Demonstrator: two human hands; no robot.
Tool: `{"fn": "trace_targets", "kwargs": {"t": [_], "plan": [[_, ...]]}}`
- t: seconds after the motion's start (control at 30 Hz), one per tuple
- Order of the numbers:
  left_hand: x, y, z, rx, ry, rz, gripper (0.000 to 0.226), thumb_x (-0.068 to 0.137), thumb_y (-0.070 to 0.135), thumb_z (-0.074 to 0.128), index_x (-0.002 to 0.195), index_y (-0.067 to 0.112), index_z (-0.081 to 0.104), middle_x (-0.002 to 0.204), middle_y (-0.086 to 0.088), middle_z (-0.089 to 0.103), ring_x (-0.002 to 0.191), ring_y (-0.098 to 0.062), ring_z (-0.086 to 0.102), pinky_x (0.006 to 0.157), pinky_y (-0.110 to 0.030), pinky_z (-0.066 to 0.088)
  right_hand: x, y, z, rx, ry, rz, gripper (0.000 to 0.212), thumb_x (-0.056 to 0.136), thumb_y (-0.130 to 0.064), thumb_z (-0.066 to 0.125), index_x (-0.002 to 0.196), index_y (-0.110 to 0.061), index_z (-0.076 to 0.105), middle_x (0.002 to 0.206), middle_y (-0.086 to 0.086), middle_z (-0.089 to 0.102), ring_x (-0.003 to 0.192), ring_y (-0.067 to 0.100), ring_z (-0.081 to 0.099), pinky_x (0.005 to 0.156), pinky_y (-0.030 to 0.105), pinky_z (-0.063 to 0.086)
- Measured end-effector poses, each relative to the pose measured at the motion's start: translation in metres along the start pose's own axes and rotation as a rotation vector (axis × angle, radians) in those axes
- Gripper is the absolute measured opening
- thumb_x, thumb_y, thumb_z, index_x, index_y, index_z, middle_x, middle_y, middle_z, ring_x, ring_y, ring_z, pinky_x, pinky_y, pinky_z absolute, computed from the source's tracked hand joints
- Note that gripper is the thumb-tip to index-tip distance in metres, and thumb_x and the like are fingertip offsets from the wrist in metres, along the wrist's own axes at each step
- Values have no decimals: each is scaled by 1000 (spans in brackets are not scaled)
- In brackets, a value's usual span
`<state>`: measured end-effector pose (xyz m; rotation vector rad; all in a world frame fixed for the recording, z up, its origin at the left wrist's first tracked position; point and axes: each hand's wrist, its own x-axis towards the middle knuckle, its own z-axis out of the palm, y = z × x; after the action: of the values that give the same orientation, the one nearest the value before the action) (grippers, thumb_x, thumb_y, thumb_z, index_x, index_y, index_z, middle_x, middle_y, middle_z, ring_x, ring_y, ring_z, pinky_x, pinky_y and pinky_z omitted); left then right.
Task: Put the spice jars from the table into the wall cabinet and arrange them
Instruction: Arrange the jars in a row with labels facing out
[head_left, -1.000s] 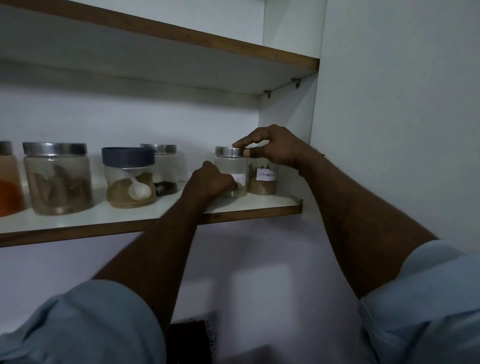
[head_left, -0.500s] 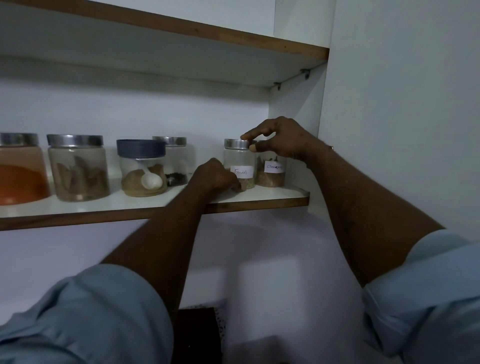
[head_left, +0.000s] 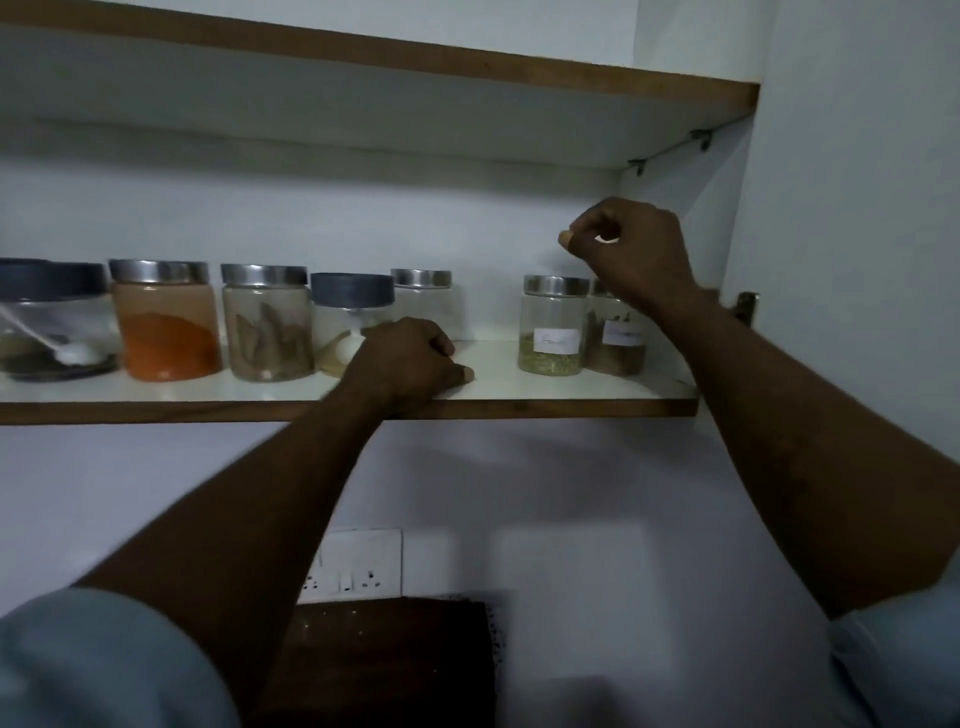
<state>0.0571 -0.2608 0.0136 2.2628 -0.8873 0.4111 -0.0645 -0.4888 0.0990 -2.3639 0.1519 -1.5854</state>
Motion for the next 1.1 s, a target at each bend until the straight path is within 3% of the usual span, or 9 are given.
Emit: {"fn": "trace_targets", "kwargs": {"t": [0.1,0.3,0.4,0.53,0.63,0.83,0.97,1.03,1.1], "plan": [[2,0,6,22,138,-64,29,85,38,76,98,12,76,93,-3,73,90,-22,67,79,-33,54,7,-46,31,-28,-106,-167,32,86,-47,69,104,-21,74,100,-7,73,91,7,66,84,31,55],[-1,4,8,68,312,-190,32,85,40,76,93,10,70,91,-6,71,77,-18,62,66,-31,47,27,-95,103,-361,-610,-199,72,86,-33,71,151,-25,42,153,4,46,137,25,45,110,37,41],[-3,5,8,91,308,-171,31,87,38,74,98,10,71,96,-7,72,87,-22,68,70,-32,51,30,-94,125,-410,-776,-203,76,86,-35,73,153,-24,38,150,7,49,131,26,49,105,36,43],[-5,5,7,50,288,-157,35,86,38,75,107,10,71,104,-7,72,96,-22,68,77,-33,52,33,-88,129,-338,-686,-221,58,81,-61,71,122,-25,54,120,1,64,105,21,59,84,35,50],[-5,6,6,36,254,-155,41,86,39,75,111,8,69,108,-9,71,100,-24,67,82,-35,54,35,-86,120,-429,-587,-250,60,75,-76,66,103,-24,54,97,-3,64,87,17,58,69,34,49],[-4,8,5,56,228,-157,63,83,46,76,129,8,57,125,-12,66,116,-27,63,95,-40,53,34,-97,107,-682,-640,-253,78,75,-79,62,124,-19,67,117,3,66,107,24,61,89,40,52],[-1,7,9,62,194,-144,71,80,57,75,129,10,54,125,-11,64,115,-28,61,85,-36,49,41,-110,98,-815,-676,-214,77,72,-86,57,101,-15,63,98,3,64,87,21,58,78,38,52],[1,7,10,71,150,-124,76,78,62,74,130,11,53,125,-10,64,114,-27,61,78,-35,44,41,-111,92,-713,-758,-163,70,73,-81,63,101,-17,54,99,3,62,81,15,52,65,32,42],[3,6,11,85,82,-108,94,73,73,71,139,11,47,131,-9,62,120,-29,59,85,-37,46,38,-114,87,-649,-772,-122,73,72,-80,66,106,-17,50,104,3,62,79,12,49,60,30,35]]}}
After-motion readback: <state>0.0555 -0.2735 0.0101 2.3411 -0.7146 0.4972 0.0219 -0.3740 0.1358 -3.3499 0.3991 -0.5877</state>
